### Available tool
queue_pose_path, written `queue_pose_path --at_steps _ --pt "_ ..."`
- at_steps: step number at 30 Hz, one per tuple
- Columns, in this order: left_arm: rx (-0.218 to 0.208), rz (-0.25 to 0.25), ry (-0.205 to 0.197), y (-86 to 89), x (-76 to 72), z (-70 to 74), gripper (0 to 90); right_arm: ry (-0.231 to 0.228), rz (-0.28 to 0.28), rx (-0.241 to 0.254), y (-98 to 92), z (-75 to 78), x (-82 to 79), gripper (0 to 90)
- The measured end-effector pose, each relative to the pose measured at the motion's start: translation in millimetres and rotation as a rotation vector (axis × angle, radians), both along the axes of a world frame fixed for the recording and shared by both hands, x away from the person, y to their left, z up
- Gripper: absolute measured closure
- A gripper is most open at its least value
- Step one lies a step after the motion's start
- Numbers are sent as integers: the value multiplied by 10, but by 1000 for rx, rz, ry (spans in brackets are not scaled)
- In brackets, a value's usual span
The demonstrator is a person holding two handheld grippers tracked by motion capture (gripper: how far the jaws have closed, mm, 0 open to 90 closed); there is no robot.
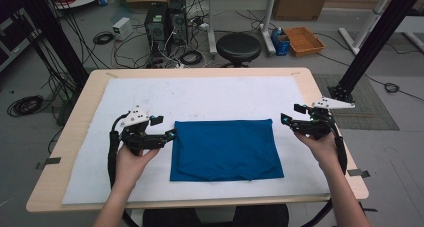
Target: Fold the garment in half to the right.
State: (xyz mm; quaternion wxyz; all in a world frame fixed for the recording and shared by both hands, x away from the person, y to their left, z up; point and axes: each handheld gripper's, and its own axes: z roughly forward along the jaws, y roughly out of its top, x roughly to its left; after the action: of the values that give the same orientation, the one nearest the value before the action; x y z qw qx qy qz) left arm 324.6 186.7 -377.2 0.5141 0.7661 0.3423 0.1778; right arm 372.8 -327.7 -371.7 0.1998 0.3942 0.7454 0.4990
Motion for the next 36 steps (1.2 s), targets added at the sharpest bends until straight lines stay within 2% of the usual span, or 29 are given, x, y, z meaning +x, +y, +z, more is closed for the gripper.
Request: queue_pose_path --at_steps 4,7,11,14,18,21,26,29,33,36 --pt "-17 14 18 7 -148 -68 313 -10 14 -11 85 2 -8 264" --pt "-31 34 61 7 -266 -145 343 -3 25 -18 143 -5 -10 265" --pt "-42 80 140 -13 -434 -298 398 -1 35 -24 205 -13 -13 265" --pt "-55 110 161 -10 -538 -416 451 -5 45 -32 247 -18 -16 265" --pt "-65 143 201 -42 -633 -553 453 -7 54 -35 298 -24 -16 265" --pt "-53 169 232 -64 -652 -619 451 -4 63 -40 335 -35 -10 266" --pt "-66 199 270 -91 -626 -674 444 -2 77 -50 402 -52 -1 266" --pt "-82 219 313 -141 -601 -714 444 -1 86 -56 442 -57 3 266" --pt "-81 218 317 -211 -581 -732 444 2 98 -63 501 -67 13 266" --pt "-55 225 326 -265 -567 -750 448 1 110 -65 554 -69 16 266"
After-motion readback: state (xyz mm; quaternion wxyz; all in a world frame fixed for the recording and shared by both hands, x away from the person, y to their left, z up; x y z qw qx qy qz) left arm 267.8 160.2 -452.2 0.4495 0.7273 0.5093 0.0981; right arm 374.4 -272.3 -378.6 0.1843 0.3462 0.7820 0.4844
